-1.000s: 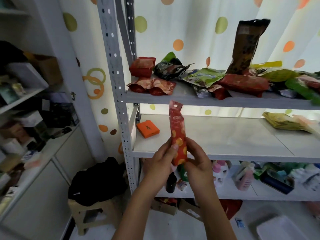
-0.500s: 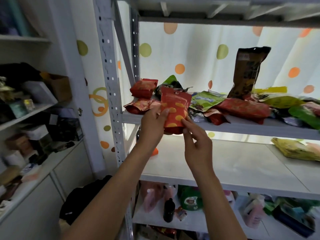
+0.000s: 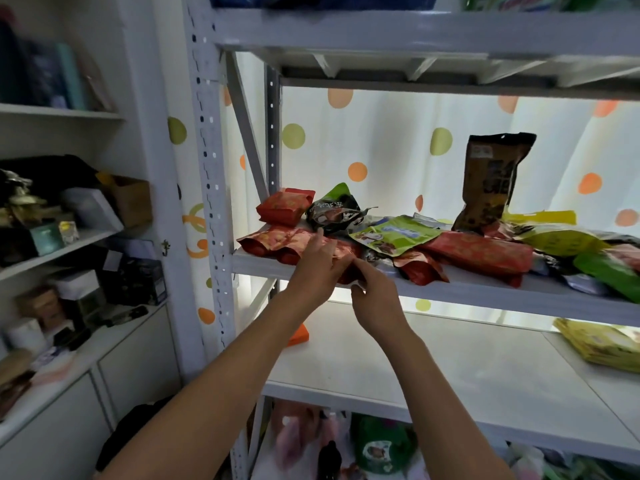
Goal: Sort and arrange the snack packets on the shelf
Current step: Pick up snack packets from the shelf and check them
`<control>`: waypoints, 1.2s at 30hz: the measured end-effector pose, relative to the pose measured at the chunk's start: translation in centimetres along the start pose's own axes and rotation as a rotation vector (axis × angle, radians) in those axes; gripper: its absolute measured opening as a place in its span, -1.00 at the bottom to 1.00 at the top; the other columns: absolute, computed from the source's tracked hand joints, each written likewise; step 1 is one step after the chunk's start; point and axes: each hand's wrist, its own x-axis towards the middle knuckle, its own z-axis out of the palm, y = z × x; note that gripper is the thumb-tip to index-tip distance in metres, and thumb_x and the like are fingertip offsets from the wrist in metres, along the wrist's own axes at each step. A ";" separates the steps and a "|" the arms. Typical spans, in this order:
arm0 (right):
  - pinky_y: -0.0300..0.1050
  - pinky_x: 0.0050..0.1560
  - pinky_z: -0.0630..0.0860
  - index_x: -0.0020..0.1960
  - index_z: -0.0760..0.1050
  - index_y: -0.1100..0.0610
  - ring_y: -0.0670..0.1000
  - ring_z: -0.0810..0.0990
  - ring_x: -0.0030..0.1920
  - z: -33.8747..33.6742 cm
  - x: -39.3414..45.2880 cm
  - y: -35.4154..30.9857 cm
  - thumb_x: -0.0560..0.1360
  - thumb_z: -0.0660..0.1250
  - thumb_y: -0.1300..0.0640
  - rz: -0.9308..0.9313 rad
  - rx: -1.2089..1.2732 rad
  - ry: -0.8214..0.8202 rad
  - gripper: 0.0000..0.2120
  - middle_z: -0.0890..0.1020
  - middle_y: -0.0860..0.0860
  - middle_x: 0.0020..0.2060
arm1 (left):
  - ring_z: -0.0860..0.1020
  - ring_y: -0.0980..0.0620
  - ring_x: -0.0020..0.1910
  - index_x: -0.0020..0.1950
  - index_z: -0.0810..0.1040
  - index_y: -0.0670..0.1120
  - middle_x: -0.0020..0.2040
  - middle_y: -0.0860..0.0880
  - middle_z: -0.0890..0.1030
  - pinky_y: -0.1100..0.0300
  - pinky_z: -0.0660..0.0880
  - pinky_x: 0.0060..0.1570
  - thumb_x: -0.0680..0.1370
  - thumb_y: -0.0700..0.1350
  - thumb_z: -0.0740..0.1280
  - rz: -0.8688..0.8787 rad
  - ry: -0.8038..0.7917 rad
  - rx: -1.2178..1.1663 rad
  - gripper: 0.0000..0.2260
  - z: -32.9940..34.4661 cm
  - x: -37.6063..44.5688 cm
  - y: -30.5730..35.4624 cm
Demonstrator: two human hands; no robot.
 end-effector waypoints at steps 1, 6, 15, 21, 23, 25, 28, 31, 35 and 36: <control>-0.30 0.11 0.40 0.33 0.50 0.13 0.06 0.59 0.16 -0.3 0.2 0.3 0.49 0.20 0.44 0.005 -0.014 -0.021 -0.53 0.64 0.06 0.17 | 0.14 -0.15 0.53 0.42 0.42 -0.15 0.54 -0.19 0.19 -0.01 0.17 0.45 0.64 0.13 0.15 0.047 -0.033 0.047 -0.52 0.2 0.3 -0.2; -0.20 0.05 0.41 0.25 0.59 0.17 0.15 0.58 0.14 -2.4 1.1 1.0 0.50 0.19 0.42 -0.030 -0.137 0.068 -0.60 0.66 0.13 0.13 | 0.47 -0.11 0.16 0.16 0.55 -0.14 0.15 -0.14 0.56 0.02 0.41 0.14 0.66 -0.04 0.16 0.176 -0.058 0.140 -0.75 0.4 1.3 0.3; -0.03 -0.07 0.48 -0.09 0.68 0.15 0.17 0.56 -0.05 -3.6 3.7 3.6 0.36 0.43 0.34 -0.056 -0.779 0.073 -0.82 0.67 0.09 -0.17 | 0.56 -0.10 0.15 0.27 0.52 -0.01 0.20 -0.07 0.59 0.07 0.54 0.00 0.56 -0.23 0.24 0.287 0.012 0.303 -0.69 2.1 2.5 0.6; -0.10 -0.26 0.40 -0.30 0.61 0.11 0.15 0.50 -0.27 -4.2 5.1 4.1 0.25 0.49 0.33 -0.150 -0.742 0.225 -0.85 0.61 0.03 -0.42 | 0.57 -0.13 0.06 0.22 0.52 -0.06 0.12 -0.07 0.60 0.14 0.37 -0.20 0.56 -0.22 0.21 0.300 0.050 0.333 -0.74 2.3 2.8 0.4; -0.07 -0.22 0.42 -0.15 0.67 0.12 0.18 0.52 -0.22 -4.2 5.6 3.5 0.37 0.43 0.30 -0.163 -0.648 0.293 -0.88 0.66 0.06 -0.33 | 0.57 -0.15 0.04 0.21 0.53 -0.07 0.10 -0.09 0.59 0.13 0.37 -0.20 0.57 -0.22 0.21 0.304 0.046 0.269 -0.75 2.3 2.9 0.0; -0.08 -0.18 0.42 -0.03 0.68 0.15 0.20 0.56 -0.14 -4.2 6.2 2.7 0.47 0.35 0.27 -0.141 -0.531 0.322 -0.84 0.70 0.10 -0.20 | 0.56 -0.18 -0.01 0.20 0.54 -0.10 0.07 -0.11 0.58 0.11 0.37 -0.23 0.54 -0.26 0.21 0.329 0.045 0.195 -0.73 2.4 2.8 -0.4; -0.16 -0.16 0.36 0.04 0.67 0.17 0.15 0.59 -0.06 -4.2 6.9 1.5 0.55 0.30 0.24 -0.024 -0.314 0.365 -0.83 0.70 0.11 -0.09 | 0.55 -0.20 -0.03 0.17 0.55 -0.13 0.05 -0.15 0.56 0.08 0.39 -0.24 0.53 -0.28 0.19 0.366 0.028 0.085 -0.73 2.6 2.7 -1.3; -0.26 -0.14 0.37 0.10 0.66 0.18 -0.01 0.58 -0.09 -4.5 6.6 0.1 0.58 0.29 0.23 0.111 -0.078 0.466 -0.81 0.69 0.06 -0.07 | 0.53 -0.19 0.10 0.27 0.53 -0.14 0.17 -0.15 0.56 0.01 0.50 -0.02 0.58 -0.24 0.19 0.359 -0.003 0.003 -0.71 2.5 2.8 -1.6; -0.52 -0.14 0.40 0.08 0.67 0.18 -0.08 0.61 -0.07 -4.4 4.5 -1.4 0.58 0.31 0.23 0.222 0.188 0.631 -0.83 0.67 -0.04 -0.12 | 0.33 -0.09 0.44 0.40 0.46 -0.14 0.38 -0.11 0.47 0.11 0.35 0.29 0.66 -0.16 0.16 0.335 0.041 -0.077 -0.68 2.0 2.2 -1.7; -0.48 -0.10 0.44 0.08 0.67 0.15 -0.13 0.62 -0.07 -4.2 3.9 -1.8 0.58 0.32 0.22 0.241 0.276 0.680 -0.83 0.68 -0.08 -0.12 | 0.28 -0.07 0.48 0.42 0.44 -0.15 0.41 -0.11 0.45 0.15 0.28 0.35 0.66 -0.16 0.15 0.322 0.047 -0.130 -0.67 1.6 1.8 -1.4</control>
